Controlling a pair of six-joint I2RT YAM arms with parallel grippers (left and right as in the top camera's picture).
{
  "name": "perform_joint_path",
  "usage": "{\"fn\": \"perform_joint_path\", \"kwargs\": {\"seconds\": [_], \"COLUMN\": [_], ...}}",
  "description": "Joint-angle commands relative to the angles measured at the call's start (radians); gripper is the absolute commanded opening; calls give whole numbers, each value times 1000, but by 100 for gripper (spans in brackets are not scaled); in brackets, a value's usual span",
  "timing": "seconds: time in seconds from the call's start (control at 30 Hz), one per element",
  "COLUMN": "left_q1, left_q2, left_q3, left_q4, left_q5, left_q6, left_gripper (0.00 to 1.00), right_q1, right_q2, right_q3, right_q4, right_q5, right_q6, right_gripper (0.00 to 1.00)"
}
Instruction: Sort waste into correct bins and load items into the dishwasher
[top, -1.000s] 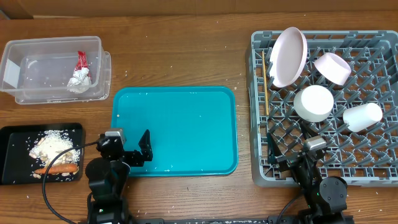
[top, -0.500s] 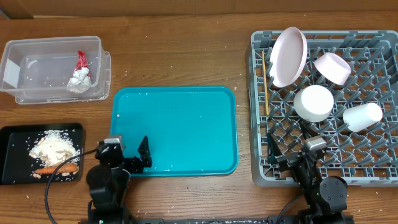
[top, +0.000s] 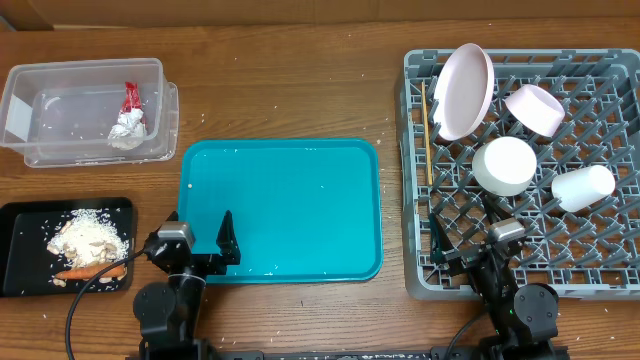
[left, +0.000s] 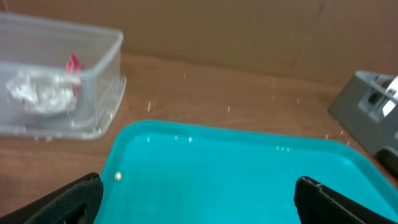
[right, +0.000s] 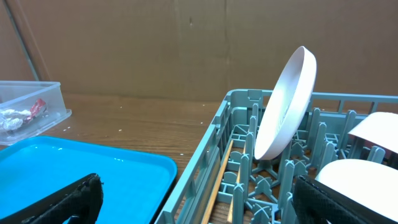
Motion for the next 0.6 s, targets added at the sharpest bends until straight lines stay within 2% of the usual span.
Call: {"fn": "perform_joint_path", "kwargs": {"seconds": [0.0, 0.23, 0.4, 0.57], "left_q1": [-5, -16, -71, -125], "left_q2": [-55, -102, -102, -102], "left_q3": [-4, -4, -4, -4], "left_q4": [-3, -3, -3, -4], "left_q5": [-10, -3, -16, -33], "left_q6": [3, 3, 7, 96], "left_gripper": [100, 100, 100, 100], "right_q1": [-1, -1, -1, -1], "right_q2": [-10, -10, -10, -10], "right_q3": [-10, -10, -10, -10], "right_q4": [5, 5, 5, 5], "right_q5": [13, 13, 13, 13], "right_q6": [4, 4, 4, 4], "right_gripper": [100, 100, 100, 100]}}
